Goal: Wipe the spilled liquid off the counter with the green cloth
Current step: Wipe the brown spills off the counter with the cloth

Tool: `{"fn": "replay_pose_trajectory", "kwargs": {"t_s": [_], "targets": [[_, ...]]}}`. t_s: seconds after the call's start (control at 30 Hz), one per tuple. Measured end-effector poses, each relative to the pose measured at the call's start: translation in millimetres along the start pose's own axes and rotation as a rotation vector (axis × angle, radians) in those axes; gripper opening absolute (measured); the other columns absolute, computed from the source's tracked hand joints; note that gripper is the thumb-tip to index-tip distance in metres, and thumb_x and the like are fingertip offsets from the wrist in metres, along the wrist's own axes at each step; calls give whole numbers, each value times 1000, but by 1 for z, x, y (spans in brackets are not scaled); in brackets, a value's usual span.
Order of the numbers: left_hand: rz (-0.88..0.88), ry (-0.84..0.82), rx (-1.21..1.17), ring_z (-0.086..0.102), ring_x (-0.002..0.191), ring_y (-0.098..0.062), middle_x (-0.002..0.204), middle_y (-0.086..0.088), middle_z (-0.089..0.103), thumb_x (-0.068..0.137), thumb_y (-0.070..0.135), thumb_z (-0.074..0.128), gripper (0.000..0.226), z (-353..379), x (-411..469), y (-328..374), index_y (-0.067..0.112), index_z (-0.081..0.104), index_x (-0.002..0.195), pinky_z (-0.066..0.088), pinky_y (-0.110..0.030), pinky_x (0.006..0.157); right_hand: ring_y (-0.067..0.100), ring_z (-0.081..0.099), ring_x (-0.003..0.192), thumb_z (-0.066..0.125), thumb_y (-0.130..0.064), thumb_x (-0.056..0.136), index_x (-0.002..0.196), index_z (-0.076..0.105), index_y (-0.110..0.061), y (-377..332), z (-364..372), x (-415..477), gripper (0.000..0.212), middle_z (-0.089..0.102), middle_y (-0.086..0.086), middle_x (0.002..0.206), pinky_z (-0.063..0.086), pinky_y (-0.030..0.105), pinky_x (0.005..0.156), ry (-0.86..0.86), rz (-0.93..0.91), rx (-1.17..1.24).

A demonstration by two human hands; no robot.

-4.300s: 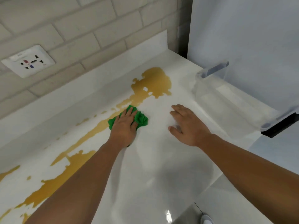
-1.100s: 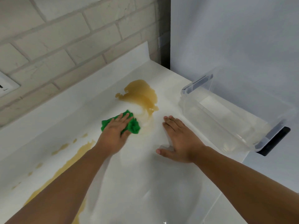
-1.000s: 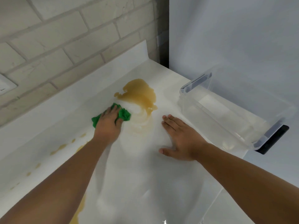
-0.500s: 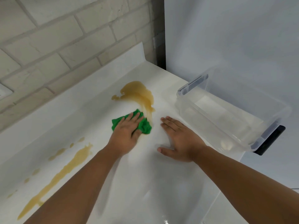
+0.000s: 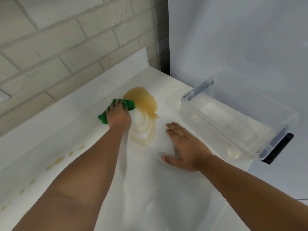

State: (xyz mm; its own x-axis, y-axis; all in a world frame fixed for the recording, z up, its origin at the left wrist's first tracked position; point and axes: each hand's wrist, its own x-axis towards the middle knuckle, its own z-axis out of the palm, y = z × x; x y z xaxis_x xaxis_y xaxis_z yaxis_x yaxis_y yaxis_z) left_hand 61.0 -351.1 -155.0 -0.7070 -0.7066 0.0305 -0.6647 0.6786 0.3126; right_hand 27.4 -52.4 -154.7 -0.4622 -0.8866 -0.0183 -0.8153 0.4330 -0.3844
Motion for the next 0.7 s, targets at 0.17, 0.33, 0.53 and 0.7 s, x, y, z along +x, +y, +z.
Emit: {"fn": "replay_pose_trajectory", "kwargs": {"t_s": [0.17,0.33,0.53,0.7], "targets": [[343,-121,-69,28,146,-28,157,-8,33,100,22,44,51,1,-19,22,13,37,150,15,-39,121,15,-6,152,30,-84,83,157,17,-10,0,-1,3,106,4,4,166,-2,31,123,12,6,-74],[658,-304,-90,17,149,-18,158,4,30,90,43,32,62,0,-80,0,26,40,149,11,-38,122,12,-10,152,29,-84,82,157,14,-11,-3,-4,2,106,0,1,166,-3,30,123,-4,24,-64],[604,-201,-77,30,146,-21,154,1,37,96,38,40,53,-24,-104,-78,18,47,145,22,-39,120,11,-11,151,25,-86,81,157,15,-11,-2,-2,1,107,0,0,166,-1,33,124,-8,23,-52],[199,-92,5,28,146,-29,158,-10,32,97,34,34,59,-22,-36,-82,9,36,150,19,-41,121,11,-12,151,26,-86,82,157,14,-11,-1,-1,2,107,-1,0,166,-2,32,124,-1,13,-50]]}}
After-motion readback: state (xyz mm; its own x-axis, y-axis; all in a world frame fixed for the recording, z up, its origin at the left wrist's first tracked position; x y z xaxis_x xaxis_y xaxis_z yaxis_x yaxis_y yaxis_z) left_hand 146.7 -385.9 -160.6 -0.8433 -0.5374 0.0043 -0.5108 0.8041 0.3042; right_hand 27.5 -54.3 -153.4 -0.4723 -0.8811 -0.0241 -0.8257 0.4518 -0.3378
